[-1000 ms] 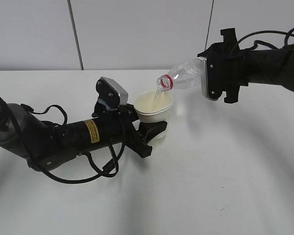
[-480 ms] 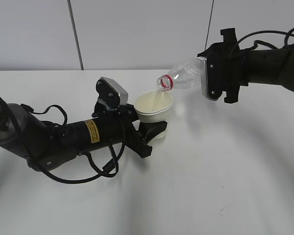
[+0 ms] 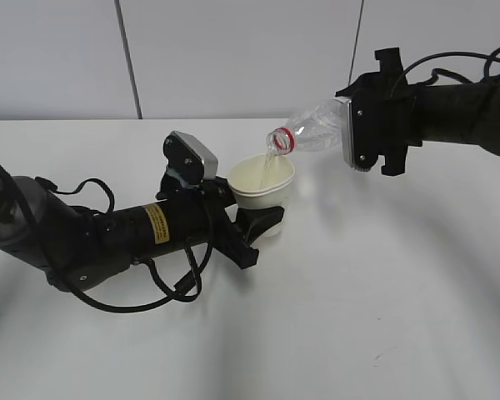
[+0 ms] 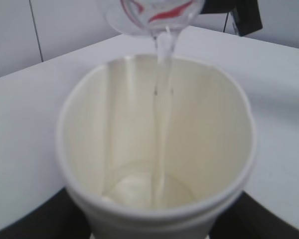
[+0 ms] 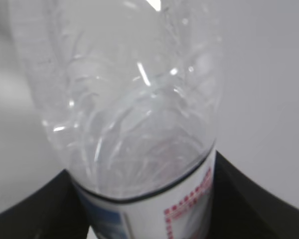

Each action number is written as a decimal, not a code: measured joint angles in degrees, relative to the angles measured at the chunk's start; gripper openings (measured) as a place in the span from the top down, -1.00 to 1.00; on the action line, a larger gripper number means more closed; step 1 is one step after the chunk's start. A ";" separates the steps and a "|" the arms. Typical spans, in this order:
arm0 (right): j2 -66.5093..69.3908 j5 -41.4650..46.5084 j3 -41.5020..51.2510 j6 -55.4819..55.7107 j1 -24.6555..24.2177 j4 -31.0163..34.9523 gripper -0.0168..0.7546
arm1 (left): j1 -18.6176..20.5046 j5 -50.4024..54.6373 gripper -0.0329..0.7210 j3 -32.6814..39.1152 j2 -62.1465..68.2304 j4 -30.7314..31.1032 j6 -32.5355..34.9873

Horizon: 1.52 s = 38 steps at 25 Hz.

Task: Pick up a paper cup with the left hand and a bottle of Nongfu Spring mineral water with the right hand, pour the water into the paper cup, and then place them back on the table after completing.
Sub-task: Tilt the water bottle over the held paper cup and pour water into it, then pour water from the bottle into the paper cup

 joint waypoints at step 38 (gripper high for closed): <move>0.00 0.00 0.00 -1.42 0.00 0.10 -0.19 | 0.00 0.24 -0.14 0.00 0.30 0.16 -0.05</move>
